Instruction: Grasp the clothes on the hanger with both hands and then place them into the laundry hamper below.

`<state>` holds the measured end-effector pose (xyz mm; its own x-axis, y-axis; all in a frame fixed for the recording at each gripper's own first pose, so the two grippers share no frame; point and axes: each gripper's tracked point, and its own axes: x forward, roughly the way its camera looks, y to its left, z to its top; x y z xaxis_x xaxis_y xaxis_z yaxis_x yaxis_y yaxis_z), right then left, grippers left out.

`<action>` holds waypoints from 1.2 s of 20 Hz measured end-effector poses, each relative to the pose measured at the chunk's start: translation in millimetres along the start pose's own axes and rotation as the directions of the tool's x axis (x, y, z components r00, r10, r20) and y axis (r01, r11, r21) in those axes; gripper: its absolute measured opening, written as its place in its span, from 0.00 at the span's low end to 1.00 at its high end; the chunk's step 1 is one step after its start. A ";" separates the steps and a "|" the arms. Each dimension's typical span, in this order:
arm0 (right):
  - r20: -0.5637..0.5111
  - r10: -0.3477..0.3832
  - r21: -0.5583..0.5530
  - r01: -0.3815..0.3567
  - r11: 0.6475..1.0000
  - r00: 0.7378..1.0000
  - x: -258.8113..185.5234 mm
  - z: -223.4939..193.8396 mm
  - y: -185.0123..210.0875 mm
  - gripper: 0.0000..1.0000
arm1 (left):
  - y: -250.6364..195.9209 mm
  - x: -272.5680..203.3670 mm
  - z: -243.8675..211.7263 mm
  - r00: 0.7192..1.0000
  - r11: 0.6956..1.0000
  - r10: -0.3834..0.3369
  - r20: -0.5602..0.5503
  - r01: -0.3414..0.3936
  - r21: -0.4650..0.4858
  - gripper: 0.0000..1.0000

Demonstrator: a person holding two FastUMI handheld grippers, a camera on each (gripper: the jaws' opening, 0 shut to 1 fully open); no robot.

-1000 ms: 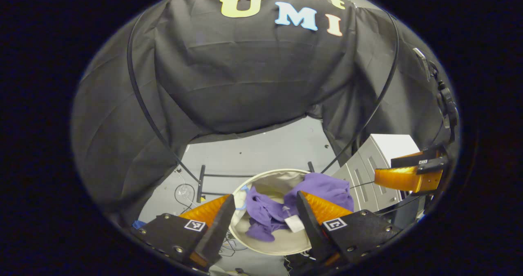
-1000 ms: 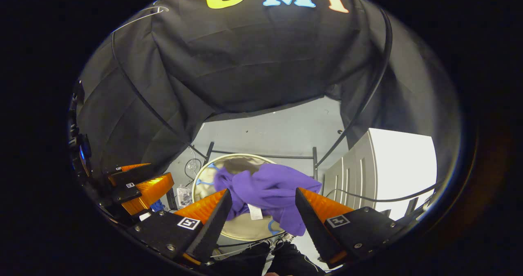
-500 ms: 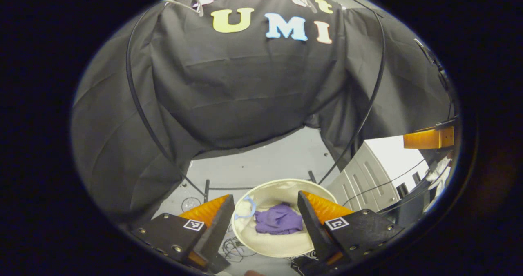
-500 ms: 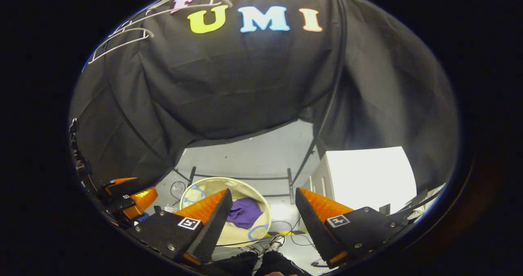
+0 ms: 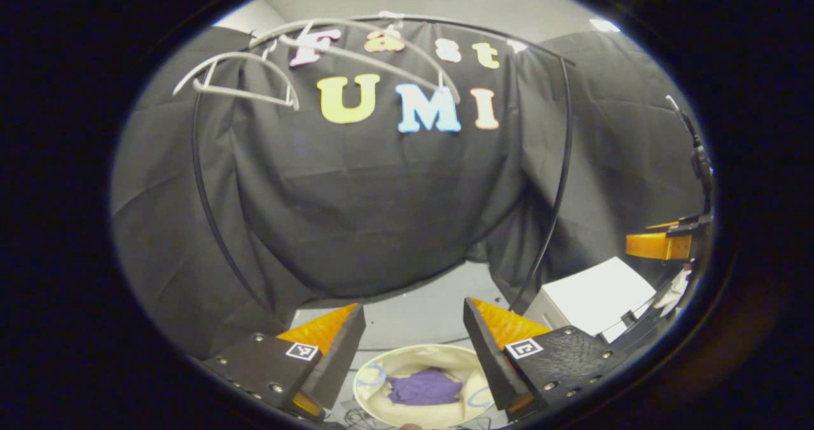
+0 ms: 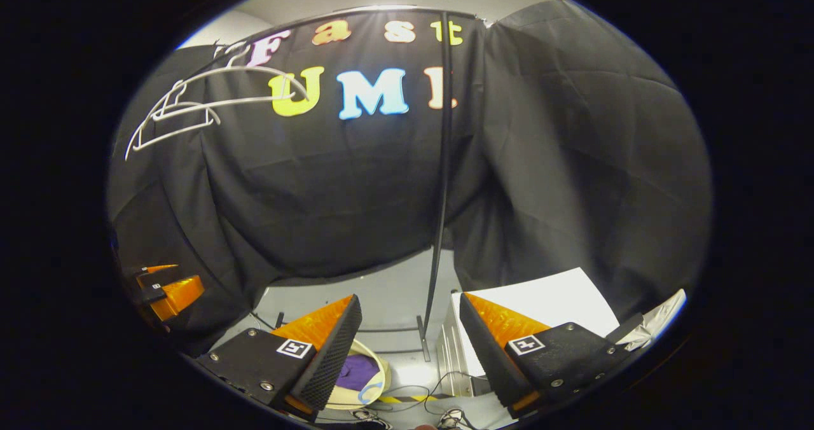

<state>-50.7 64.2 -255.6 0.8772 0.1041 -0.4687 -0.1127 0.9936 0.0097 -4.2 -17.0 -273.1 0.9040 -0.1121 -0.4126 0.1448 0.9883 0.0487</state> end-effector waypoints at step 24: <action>0.489 0.007 -0.056 0.023 0.998 0.872 -118.0 182.5 -166.8 0.95 | -38.4 -203.1 225.3 0.835 0.943 0.317 0.451 -0.227 -0.242 0.95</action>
<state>-50.3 -105.7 -40.7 0.9926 0.1192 0.0233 -0.1179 0.9917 -0.0506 -102.7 -55.6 13.8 0.9817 0.1724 0.0808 -0.1660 0.9829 -0.0801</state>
